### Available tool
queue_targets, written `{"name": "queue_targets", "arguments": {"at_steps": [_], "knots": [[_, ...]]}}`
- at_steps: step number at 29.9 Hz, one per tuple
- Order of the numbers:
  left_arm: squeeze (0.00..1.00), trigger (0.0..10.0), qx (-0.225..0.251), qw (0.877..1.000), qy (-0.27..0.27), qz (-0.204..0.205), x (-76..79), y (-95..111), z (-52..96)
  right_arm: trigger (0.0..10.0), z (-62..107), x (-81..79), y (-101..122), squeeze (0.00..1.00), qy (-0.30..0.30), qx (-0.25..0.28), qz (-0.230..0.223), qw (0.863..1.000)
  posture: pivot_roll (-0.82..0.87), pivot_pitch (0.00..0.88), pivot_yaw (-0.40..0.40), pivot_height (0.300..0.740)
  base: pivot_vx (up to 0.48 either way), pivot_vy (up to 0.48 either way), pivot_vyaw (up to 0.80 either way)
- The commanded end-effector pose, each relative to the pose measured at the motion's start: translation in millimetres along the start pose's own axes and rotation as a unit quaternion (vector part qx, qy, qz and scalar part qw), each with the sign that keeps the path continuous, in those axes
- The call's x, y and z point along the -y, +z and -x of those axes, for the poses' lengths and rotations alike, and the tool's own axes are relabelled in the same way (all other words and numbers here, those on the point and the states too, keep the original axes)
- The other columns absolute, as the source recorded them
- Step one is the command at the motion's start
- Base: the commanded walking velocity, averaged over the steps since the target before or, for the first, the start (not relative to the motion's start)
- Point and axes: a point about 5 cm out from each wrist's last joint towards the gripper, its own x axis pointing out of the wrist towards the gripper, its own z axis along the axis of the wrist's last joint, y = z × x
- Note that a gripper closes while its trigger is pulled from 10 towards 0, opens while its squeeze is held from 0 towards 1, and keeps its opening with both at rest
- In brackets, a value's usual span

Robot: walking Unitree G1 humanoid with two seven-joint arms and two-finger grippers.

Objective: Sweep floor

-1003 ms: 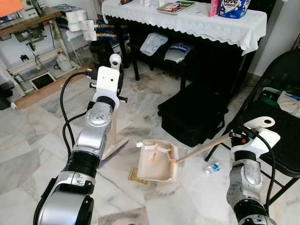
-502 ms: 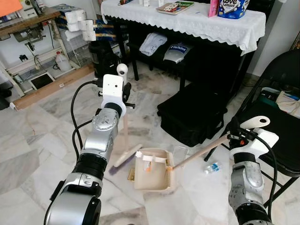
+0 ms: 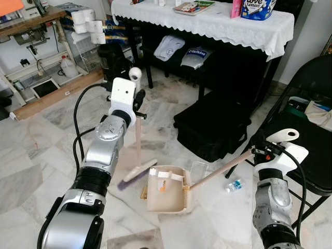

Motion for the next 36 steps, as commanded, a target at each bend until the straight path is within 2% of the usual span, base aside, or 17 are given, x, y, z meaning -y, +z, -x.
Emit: {"name": "queue_targets", "arguments": {"at_steps": [1,16,21,26,29,33,36], "knots": [[0.0,10.0,0.036,0.999,-0.009,-0.027,-2.1,23,-4.0,10.0,-4.6,-1.9,7,0.0,-0.005,0.02,0.0,1.0,-0.06,0.032,0.086,0.74,0.0,0.0,0.0],[0.0,10.0,0.043,0.994,-0.075,-0.061,7.9,40,-2.8,10.0,-2.7,10.5,6,0.0,-0.045,0.019,0.02,0.999,-0.04,0.007,0.094,0.74,0.0,0.0,0.0],[0.0,10.0,0.044,0.994,-0.082,-0.057,8.5,43,-2.3,10.0,-2.4,11.4,6,0.0,-0.051,0.02,0.021,0.998,-0.04,0.0,0.097,0.74,0.0,0.0,0.0],[0.0,10.0,0.035,0.993,-0.105,-0.036,12.4,45,-1.6,10.0,-2.0,15.8,6,0.0,-0.064,0.022,0.024,0.997,-0.04,0.0,0.099,0.74,0.0,0.0,0.0],[0.0,10.0,0.037,0.994,-0.104,-0.025,13.0,46,-1.6,10.0,-2.2,19.4,8,0.0,-0.071,0.024,0.026,0.997,-0.04,0.0,0.1,0.74,0.0,0.0,0.0],[0.0,10.0,0.036,0.997,-0.061,-0.014,5.6,38,-2.6,10.0,-3.8,18.6,10,0.0,-0.069,0.028,0.027,0.997,-0.05,0.0,0.099,0.74,0.0,0.0,0.0],[0.0,10.0,0.016,0.998,-0.06,-0.01,7.8,28,0.1,10.0,-4.8,18.9,13,0.0,-0.069,0.034,0.028,0.997,-0.05,0.0,0.097,0.74,0.0,0.0,0.0]]}}
